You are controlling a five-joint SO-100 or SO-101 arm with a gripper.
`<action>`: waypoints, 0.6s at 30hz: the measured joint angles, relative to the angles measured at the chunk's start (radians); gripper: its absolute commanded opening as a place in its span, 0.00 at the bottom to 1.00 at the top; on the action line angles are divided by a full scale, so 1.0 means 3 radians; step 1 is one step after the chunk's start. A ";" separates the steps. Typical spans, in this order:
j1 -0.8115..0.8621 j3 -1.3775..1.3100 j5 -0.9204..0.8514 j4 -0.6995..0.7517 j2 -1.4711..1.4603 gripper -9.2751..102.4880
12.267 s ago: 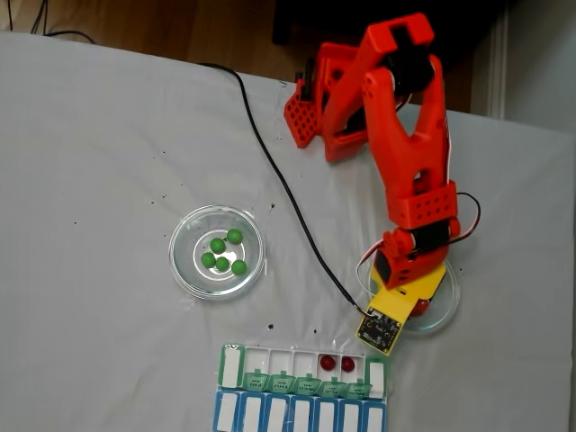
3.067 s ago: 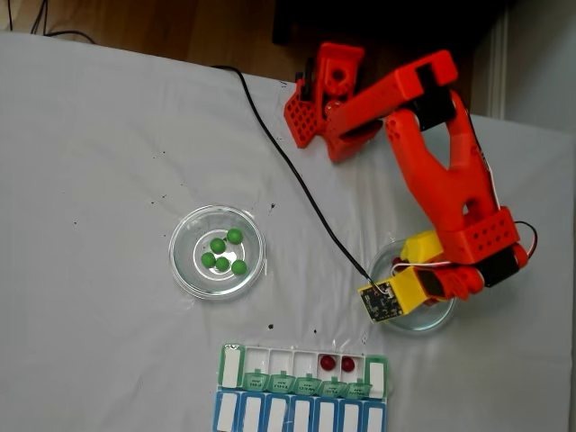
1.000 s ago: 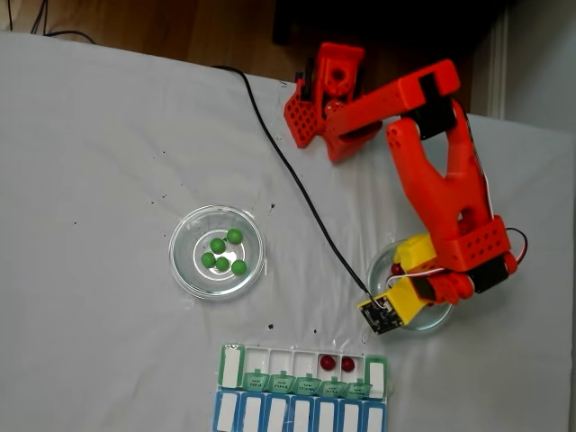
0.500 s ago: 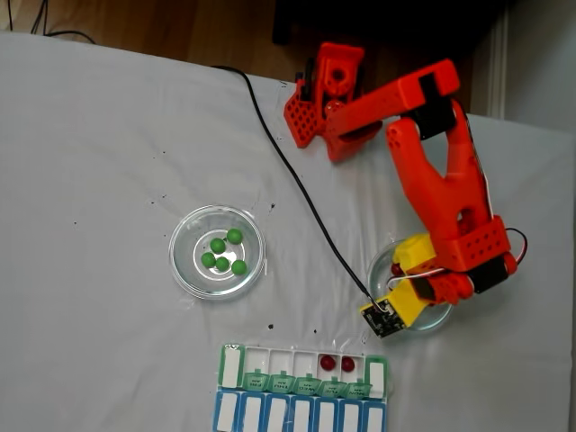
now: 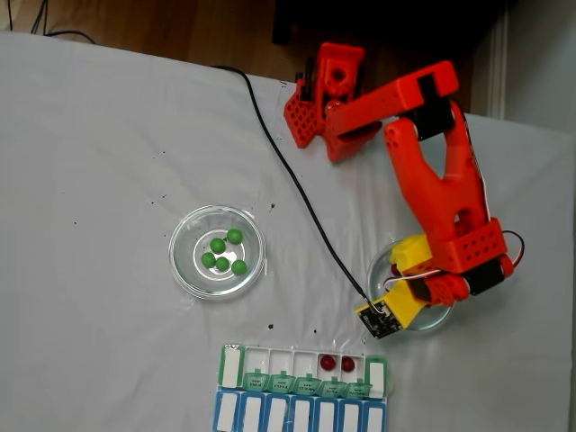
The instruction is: Sort medicines into box.
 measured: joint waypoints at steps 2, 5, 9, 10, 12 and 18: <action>0.0000 0.0000 0.0000 0.0000 0.0000 0.36; 0.0000 0.0000 0.0000 0.0000 0.0000 0.35; 0.0000 0.0000 0.0000 0.0000 0.0000 0.34; 0.0000 0.0000 0.0000 0.0000 0.0000 0.34; 0.0000 0.0000 0.0000 0.0000 0.0000 0.34; 0.0000 0.0000 0.0000 0.0000 0.0000 0.31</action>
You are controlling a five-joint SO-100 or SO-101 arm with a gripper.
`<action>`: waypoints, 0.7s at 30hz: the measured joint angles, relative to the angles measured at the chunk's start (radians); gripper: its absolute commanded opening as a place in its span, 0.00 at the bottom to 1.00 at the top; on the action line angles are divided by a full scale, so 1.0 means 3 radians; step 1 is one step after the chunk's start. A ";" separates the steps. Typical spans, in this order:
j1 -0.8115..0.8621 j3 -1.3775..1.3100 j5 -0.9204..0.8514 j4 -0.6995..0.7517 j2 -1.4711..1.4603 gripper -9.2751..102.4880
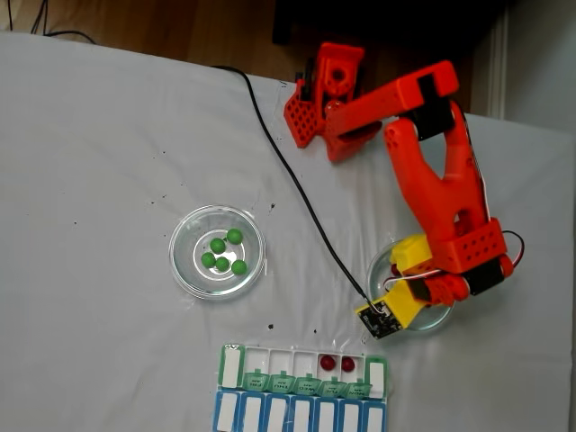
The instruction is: Sort medicines into box.
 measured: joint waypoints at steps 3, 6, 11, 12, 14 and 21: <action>0.0000 0.0000 0.0000 0.0000 0.0000 0.30; 0.0000 0.0000 0.0000 0.0000 0.0000 0.29; 0.0000 0.0000 0.0000 0.0000 0.0000 0.26; 0.0000 0.0000 0.0000 0.0000 0.0000 0.25; 0.0000 0.0000 0.0000 0.0000 0.0000 0.25; 0.0000 0.0000 0.0000 0.0000 0.0000 0.21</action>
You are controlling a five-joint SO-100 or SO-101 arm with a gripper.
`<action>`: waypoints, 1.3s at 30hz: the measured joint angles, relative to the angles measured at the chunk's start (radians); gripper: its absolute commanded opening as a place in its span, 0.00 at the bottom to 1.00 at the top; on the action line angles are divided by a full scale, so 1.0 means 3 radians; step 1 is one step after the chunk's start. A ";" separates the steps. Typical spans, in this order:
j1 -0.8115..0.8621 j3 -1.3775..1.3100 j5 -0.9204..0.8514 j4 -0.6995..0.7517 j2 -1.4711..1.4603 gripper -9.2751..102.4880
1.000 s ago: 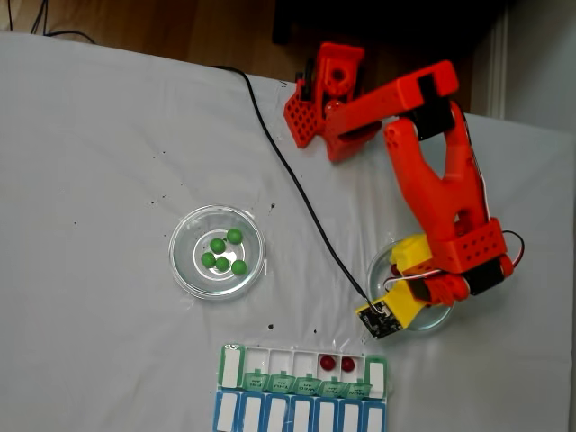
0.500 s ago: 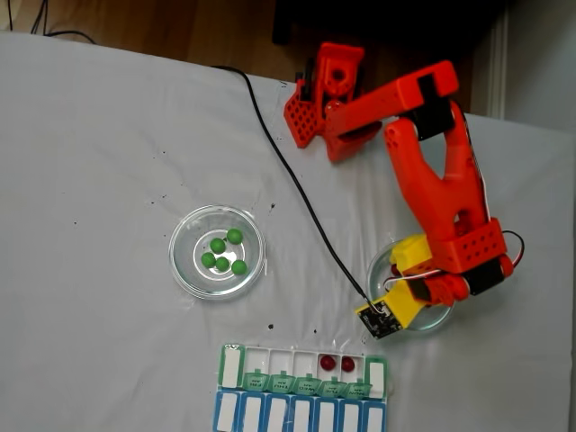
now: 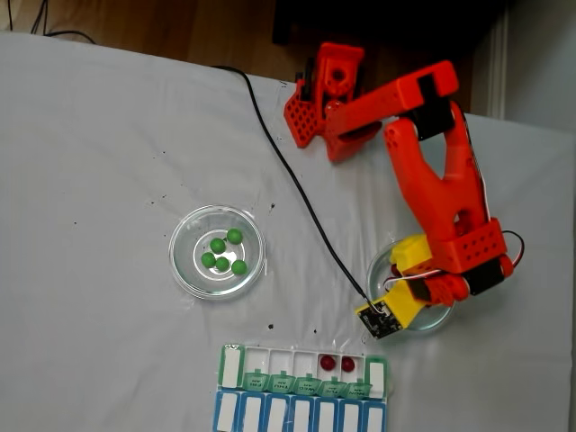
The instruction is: Sort medicines into box.
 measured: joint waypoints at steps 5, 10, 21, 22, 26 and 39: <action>0.0000 0.0026 0.0000 -0.0020 0.0000 0.14; 0.0000 0.0046 0.0000 -0.0031 0.0000 0.13; 0.0000 0.0046 0.0000 -0.0031 0.0000 0.10; 0.0000 0.0046 0.0000 -0.0031 0.0000 0.10; 0.0000 0.0046 0.0000 -0.0031 0.0000 0.10; 0.0000 0.0046 0.0000 -0.0031 0.0000 0.10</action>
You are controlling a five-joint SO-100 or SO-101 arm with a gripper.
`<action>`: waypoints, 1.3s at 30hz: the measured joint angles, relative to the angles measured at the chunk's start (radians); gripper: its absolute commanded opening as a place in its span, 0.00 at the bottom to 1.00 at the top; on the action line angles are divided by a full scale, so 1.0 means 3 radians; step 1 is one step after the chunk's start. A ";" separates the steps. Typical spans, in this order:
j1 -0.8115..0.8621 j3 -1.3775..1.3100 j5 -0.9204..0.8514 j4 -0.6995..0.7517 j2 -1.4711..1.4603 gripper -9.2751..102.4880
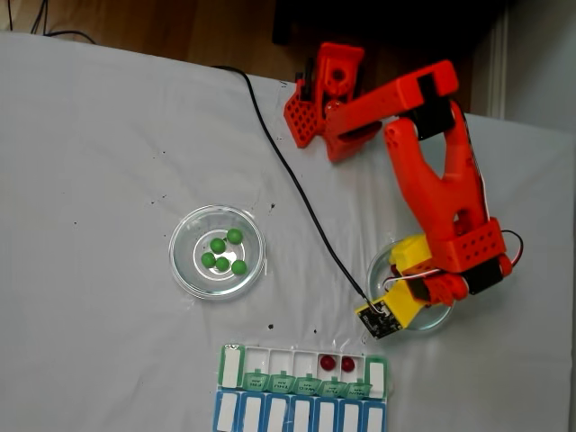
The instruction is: Sort medicines into box.
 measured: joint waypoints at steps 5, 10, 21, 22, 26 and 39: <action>0.0005 0.0000 0.0000 0.0061 0.0107 0.10; 0.0031 0.0005 0.0000 0.0107 0.0302 0.10; 0.0225 0.0005 0.0000 0.0010 0.0787 0.10; 0.0256 0.0005 0.0000 -0.0005 0.0844 0.10; 0.0414 0.0005 0.0000 -0.0066 0.1110 0.10; 0.0864 0.0082 0.0123 -0.0460 0.1386 0.10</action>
